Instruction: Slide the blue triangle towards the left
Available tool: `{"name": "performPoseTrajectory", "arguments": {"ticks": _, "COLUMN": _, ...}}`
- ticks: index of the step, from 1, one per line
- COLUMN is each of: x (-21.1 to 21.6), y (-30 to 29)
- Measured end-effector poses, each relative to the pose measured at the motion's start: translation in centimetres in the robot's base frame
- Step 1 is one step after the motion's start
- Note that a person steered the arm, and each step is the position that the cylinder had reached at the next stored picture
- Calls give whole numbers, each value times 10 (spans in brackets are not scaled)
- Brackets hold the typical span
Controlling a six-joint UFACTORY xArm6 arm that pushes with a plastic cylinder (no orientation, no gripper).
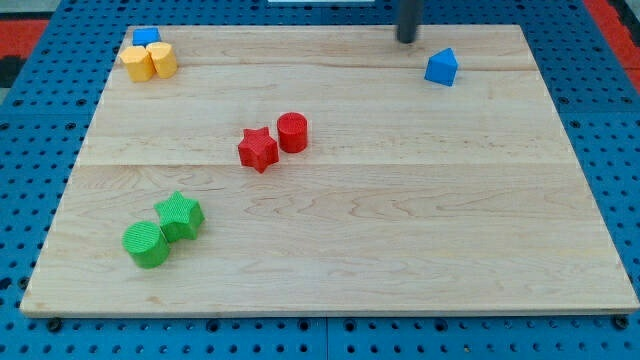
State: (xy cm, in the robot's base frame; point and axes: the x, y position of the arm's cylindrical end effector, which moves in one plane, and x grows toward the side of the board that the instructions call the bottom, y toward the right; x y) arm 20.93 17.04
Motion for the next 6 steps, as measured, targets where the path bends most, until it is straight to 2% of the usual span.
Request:
{"name": "performPoseTrajectory", "arguments": {"ticks": 1, "x": 20, "y": 89}}
{"name": "performPoseTrajectory", "arguments": {"ticks": 2, "x": 46, "y": 80}}
{"name": "performPoseTrajectory", "arguments": {"ticks": 3, "x": 51, "y": 80}}
{"name": "performPoseTrajectory", "arguments": {"ticks": 4, "x": 74, "y": 34}}
{"name": "performPoseTrajectory", "arguments": {"ticks": 5, "x": 73, "y": -79}}
{"name": "performPoseTrajectory", "arguments": {"ticks": 6, "x": 63, "y": -144}}
